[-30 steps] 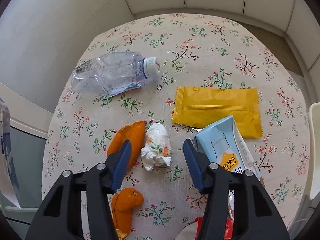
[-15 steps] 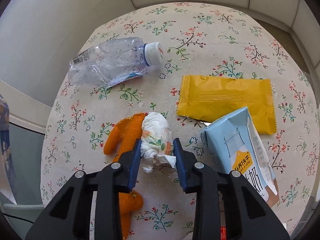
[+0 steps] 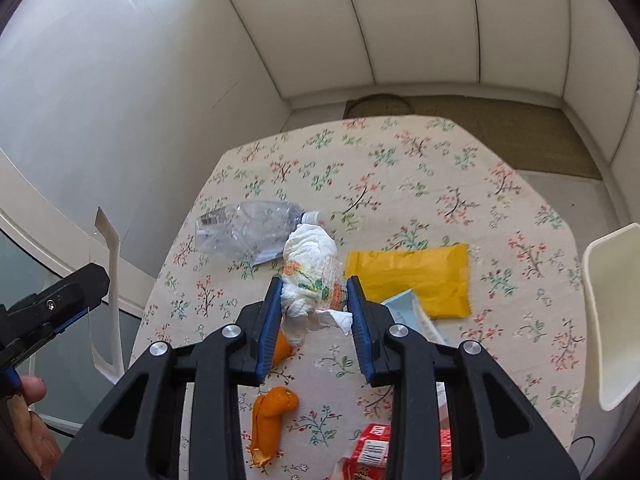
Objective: Collect trash
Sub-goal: 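Carry the printed box and tissue over the white bin and open both tools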
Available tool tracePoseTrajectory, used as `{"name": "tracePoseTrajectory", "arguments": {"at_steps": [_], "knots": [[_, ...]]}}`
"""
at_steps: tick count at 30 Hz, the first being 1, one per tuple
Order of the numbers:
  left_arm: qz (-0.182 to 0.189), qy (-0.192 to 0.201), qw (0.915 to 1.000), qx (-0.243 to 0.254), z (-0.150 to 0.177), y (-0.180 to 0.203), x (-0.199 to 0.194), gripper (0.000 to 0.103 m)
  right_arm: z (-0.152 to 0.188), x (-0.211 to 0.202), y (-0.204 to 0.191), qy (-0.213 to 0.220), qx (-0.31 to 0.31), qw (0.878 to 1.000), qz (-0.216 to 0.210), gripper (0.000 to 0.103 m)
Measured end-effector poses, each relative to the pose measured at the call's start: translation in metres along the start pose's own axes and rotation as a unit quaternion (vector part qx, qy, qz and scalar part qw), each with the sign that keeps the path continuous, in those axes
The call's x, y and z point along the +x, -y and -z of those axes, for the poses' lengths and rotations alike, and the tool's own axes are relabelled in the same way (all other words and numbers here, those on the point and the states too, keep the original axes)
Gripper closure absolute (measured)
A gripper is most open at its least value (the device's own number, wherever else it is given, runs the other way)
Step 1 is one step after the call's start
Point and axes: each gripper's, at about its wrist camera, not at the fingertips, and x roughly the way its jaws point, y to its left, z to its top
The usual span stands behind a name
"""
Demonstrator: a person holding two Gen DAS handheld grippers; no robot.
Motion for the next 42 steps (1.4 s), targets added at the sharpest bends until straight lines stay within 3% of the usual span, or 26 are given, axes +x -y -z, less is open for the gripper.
{"name": "tracePoseTrajectory", "arguments": {"at_steps": [9, 17, 28, 37, 39, 42], "knots": [[0.043, 0.047, 0.9973, 0.036, 0.007, 0.06, -0.008, 0.047, -0.011, -0.069, 0.052, 0.101, 0.026, 0.993, 0.05, 0.07], [0.074, 0.049, 0.9929, 0.08, 0.024, 0.118, 0.004, 0.047, -0.009, -0.117, 0.106, 0.169, 0.035, 0.977, 0.128, 0.07], [0.091, 0.03, 0.9873, 0.127, 0.049, 0.182, 0.03, 0.047, 0.0, -0.154, 0.204, 0.193, 0.089, 0.95, 0.228, 0.069], [0.102, 0.018, 0.9814, 0.162, 0.068, 0.23, 0.046, 0.047, 0.013, -0.168, 0.262, 0.188, 0.13, 0.932, 0.282, 0.067], [0.106, 0.015, 0.98, 0.168, 0.073, 0.241, 0.05, 0.047, 0.016, -0.172, 0.276, 0.185, 0.142, 0.929, 0.289, 0.06], [0.113, 0.01, 0.9777, 0.177, 0.08, 0.257, 0.055, 0.047, 0.02, -0.179, 0.291, 0.184, 0.153, 0.923, 0.301, 0.042]]}}
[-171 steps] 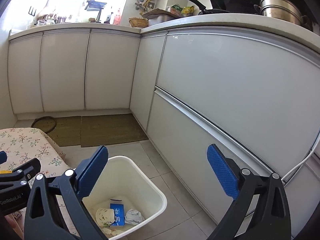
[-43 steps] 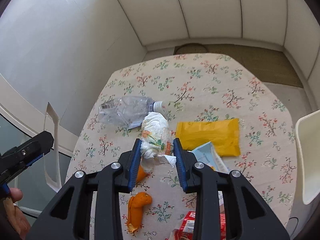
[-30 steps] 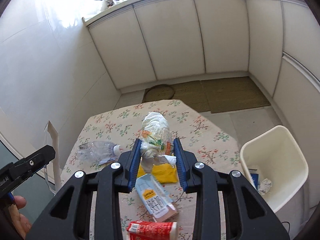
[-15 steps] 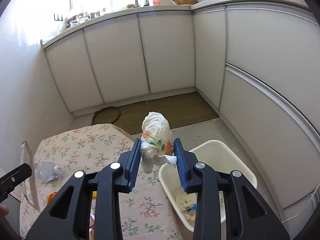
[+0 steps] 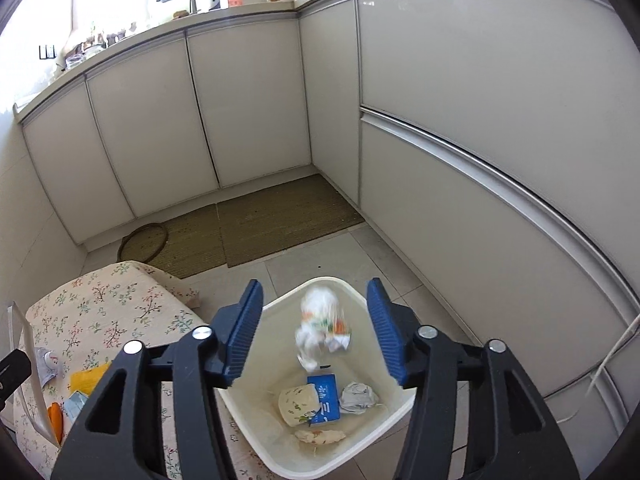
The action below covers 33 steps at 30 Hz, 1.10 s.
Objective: Collect trash
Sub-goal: 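Carry the printed box and tissue over the white bin and open both tools, then move both tools back over the table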
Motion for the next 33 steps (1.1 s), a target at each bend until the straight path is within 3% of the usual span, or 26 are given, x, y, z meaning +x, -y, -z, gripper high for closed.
{"name": "tracePoseTrajectory", "arguments": {"at_steps": [3, 5, 13, 18, 26, 33], "knots": [[0.011, -0.006, 0.9999, 0.011, 0.003, 0.019, 0.011, 0.047, -0.002, 0.001, 0.018, 0.004, 0.009, 1.0, 0.014, 0.035], [0.017, -0.01, 0.9997, 0.017, 0.005, 0.032, 0.019, 0.047, -0.002, 0.001, 0.031, 0.005, 0.016, 0.999, 0.028, 0.025], [0.052, -0.025, 0.9972, 0.047, 0.018, 0.078, 0.053, 0.047, -0.005, 0.002, 0.086, 0.009, 0.062, 0.995, 0.079, 0.014], [0.068, -0.033, 0.9951, 0.064, 0.029, 0.098, 0.076, 0.047, -0.002, 0.001, 0.111, -0.001, 0.088, 0.991, 0.1, 0.014], [0.091, -0.046, 0.9924, 0.069, 0.038, 0.112, 0.101, 0.045, 0.007, -0.001, 0.114, -0.003, 0.056, 0.991, 0.126, 0.014], [0.101, -0.059, 0.9914, 0.06, 0.041, 0.112, 0.11, 0.036, 0.009, -0.001, 0.114, -0.004, 0.047, 0.99, 0.133, 0.014]]}}
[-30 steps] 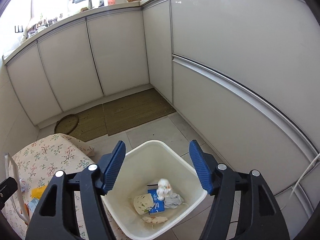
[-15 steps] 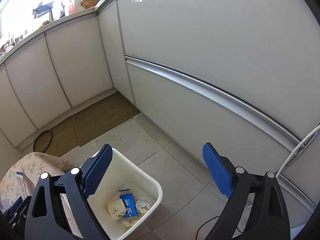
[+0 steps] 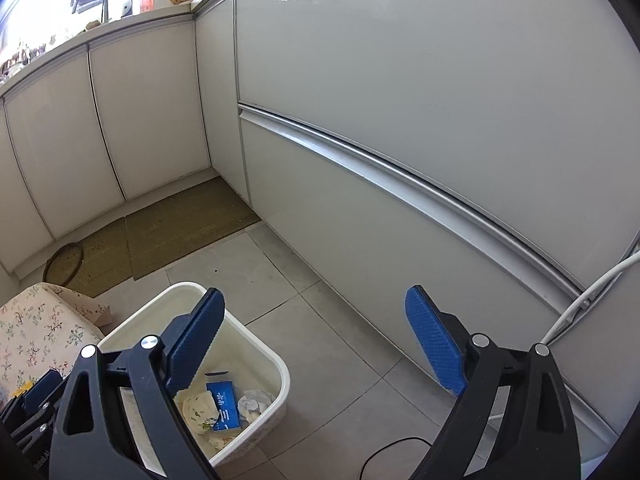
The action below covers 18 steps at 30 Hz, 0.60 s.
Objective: Collect trash
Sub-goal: 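Move both tools back over the table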
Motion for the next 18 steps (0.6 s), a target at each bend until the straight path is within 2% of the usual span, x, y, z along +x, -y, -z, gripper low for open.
{"name": "tracePoseTrajectory", "arguments": {"at_steps": [4, 9, 12, 14, 18], "knots": [[-0.015, 0.005, 0.9999, 0.004, 0.0, 0.001, -0.003, 0.029, 0.001, -0.002, -0.008, 0.005, -0.014, 1.0, -0.009, 0.014], [-0.074, 0.023, 0.9967, 0.023, 0.002, 0.007, -0.012, 0.027, 0.002, -0.014, -0.021, 0.022, -0.03, 0.999, -0.02, 0.012], [-0.103, 0.029, 0.9939, 0.027, 0.0, 0.006, -0.018, 0.021, 0.004, -0.022, -0.028, 0.034, -0.036, 0.998, -0.024, 0.008], [-0.113, 0.034, 0.9927, 0.022, -0.003, 0.001, -0.024, 0.014, 0.004, -0.025, -0.032, 0.038, -0.042, 0.998, -0.027, 0.007], [-0.129, 0.043, 0.9907, 0.009, -0.007, -0.01, -0.039, 0.013, 0.007, -0.03, -0.044, 0.044, -0.061, 0.997, -0.024, 0.007]]}}
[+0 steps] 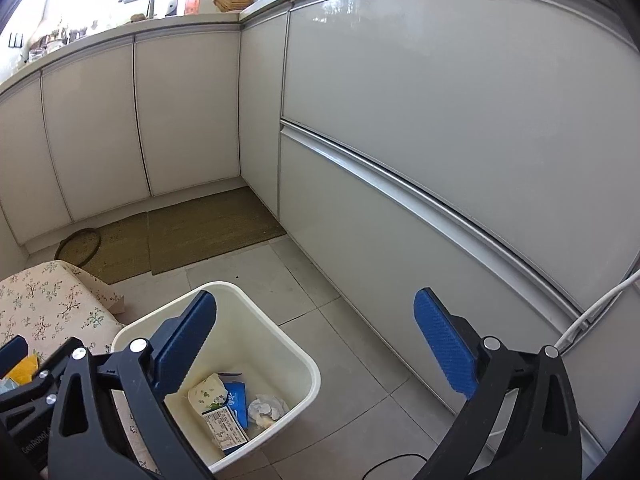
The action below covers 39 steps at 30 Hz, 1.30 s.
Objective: Collect trash
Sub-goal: 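Move both tools back over the table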
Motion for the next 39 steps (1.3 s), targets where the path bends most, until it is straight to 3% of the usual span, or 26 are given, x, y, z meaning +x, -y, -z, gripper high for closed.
{"name": "tracePoseTrajectory", "arguments": {"at_steps": [12, 39], "knots": [[-0.055, 0.006, 0.9982, -0.02, 0.001, -0.038, -0.017, 0.011, 0.004, -0.018, -0.045, 0.013, -0.044, 0.999, -0.024, 0.007], [-0.138, -0.005, 0.9807, -0.139, 0.018, -0.196, -0.065, 0.011, 0.025, -0.067, -0.195, 0.022, -0.129, 0.985, -0.117, 0.007]]}}
